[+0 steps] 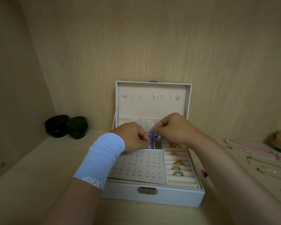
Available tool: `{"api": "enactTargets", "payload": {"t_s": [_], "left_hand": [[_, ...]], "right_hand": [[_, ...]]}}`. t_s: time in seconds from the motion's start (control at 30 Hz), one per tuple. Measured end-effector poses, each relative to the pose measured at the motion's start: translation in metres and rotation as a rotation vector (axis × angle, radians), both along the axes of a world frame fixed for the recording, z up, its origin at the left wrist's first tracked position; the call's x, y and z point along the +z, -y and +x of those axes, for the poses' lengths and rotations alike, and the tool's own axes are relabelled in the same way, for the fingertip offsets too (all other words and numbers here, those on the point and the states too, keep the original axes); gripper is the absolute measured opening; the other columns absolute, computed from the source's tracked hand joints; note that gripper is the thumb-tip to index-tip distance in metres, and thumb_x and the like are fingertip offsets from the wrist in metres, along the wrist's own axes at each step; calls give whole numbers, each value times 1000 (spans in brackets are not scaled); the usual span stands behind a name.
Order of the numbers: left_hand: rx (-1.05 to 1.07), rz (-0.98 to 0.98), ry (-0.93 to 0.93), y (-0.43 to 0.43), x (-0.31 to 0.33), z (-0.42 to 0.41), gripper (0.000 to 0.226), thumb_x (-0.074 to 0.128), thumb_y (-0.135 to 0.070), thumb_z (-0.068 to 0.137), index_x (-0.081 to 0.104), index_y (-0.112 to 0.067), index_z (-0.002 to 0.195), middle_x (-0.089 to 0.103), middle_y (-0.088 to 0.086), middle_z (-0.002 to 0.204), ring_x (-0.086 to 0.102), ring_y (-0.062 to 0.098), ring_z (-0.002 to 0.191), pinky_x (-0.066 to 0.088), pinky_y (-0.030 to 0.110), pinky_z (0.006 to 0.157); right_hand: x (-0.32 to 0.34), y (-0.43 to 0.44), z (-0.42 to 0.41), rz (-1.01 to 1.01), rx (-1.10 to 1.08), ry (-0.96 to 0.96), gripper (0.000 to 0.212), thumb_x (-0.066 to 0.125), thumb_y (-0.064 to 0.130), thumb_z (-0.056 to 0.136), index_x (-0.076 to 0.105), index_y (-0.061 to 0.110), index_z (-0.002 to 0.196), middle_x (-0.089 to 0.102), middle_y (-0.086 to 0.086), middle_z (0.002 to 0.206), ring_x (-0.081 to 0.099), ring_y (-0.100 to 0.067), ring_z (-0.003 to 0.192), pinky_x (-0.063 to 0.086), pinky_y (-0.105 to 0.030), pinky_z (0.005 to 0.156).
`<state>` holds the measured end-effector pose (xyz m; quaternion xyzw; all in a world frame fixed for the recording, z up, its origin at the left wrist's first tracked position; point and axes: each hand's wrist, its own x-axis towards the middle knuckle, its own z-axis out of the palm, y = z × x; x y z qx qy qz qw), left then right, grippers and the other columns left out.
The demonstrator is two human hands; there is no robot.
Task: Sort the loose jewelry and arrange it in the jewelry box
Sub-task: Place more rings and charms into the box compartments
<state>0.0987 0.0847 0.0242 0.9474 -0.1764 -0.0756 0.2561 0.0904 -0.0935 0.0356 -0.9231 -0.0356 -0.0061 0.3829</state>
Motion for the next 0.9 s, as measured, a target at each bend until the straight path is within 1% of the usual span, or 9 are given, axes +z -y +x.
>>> {"api": "enactTargets", "payload": {"t_s": [0.1, 0.2, 0.3, 0.5, 0.6, 0.67, 0.73, 0.8, 0.9], "left_hand": [[-1, -49, 10, -9, 8, 0, 11, 70, -29, 86, 78, -36, 91, 72, -21, 89, 66, 3, 89, 52, 26, 91], [49, -90, 79, -15, 14, 1, 10, 70, -24, 86, 77, -31, 85, 72, -17, 85, 69, 9, 85, 55, 28, 86], [71, -94, 128, -15, 13, 2, 13, 67, -21, 86, 77, -28, 83, 71, -16, 82, 69, 13, 84, 56, 27, 82], [55, -124, 145, -9, 8, 3, 8, 68, -18, 87, 73, -24, 90, 64, -14, 82, 57, 3, 74, 42, 13, 65], [72, -134, 140, -9, 6, 3, 11, 67, -19, 88, 71, -29, 91, 67, -10, 88, 59, 6, 75, 42, 15, 64], [60, -120, 123, -8, 5, 3, 11, 66, -21, 88, 71, -31, 90, 67, -11, 88, 61, 7, 77, 43, 16, 66], [28, -117, 86, -5, 3, 1, 8, 72, -26, 85, 75, -30, 91, 67, -14, 89, 62, 5, 84, 47, 17, 74], [3, -93, 75, -1, 0, 0, 8, 75, -29, 83, 77, -30, 91, 69, -15, 93, 63, 5, 90, 50, 22, 84], [0, -77, 90, 0, -2, 0, 7, 76, -27, 82, 77, -31, 88, 70, -14, 92, 64, 6, 90, 52, 25, 86]], "right_hand": [[1, -12, 3, -115, 47, -66, 11, 71, 13, 83, 80, 15, 78, 71, 4, 59, 51, 1, 39, 43, -18, 44], [4, -23, 11, -307, 39, -75, 5, 76, 17, 77, 80, 15, 74, 74, 1, 67, 61, -6, 55, 49, -20, 50], [6, -30, 15, -377, 48, -83, 15, 77, 26, 81, 79, 13, 74, 75, 2, 67, 61, -3, 53, 47, -19, 52], [11, -28, 13, -346, 153, -108, 28, 67, 33, 89, 79, 10, 79, 76, -2, 73, 62, -11, 66, 49, -27, 67], [15, -19, 9, -220, 203, -160, 18, 68, 26, 90, 78, 12, 92, 72, -1, 76, 58, -7, 57, 46, -20, 54], [14, -11, 8, -234, 212, -134, 19, 72, 19, 86, 77, 21, 104, 74, 7, 89, 67, -3, 75, 55, -20, 68], [10, -6, 7, -344, 218, -97, 22, 76, 20, 81, 79, 27, 102, 74, 14, 89, 67, -4, 88, 55, -22, 81], [5, -7, 6, -404, 221, -50, 16, 78, 20, 80, 81, 27, 94, 70, 19, 77, 65, -2, 82, 52, -18, 76], [-1, -8, 7, -358, 181, 28, 11, 82, 20, 78, 82, 28, 86, 65, 24, 63, 62, 2, 72, 50, -16, 69]]}}
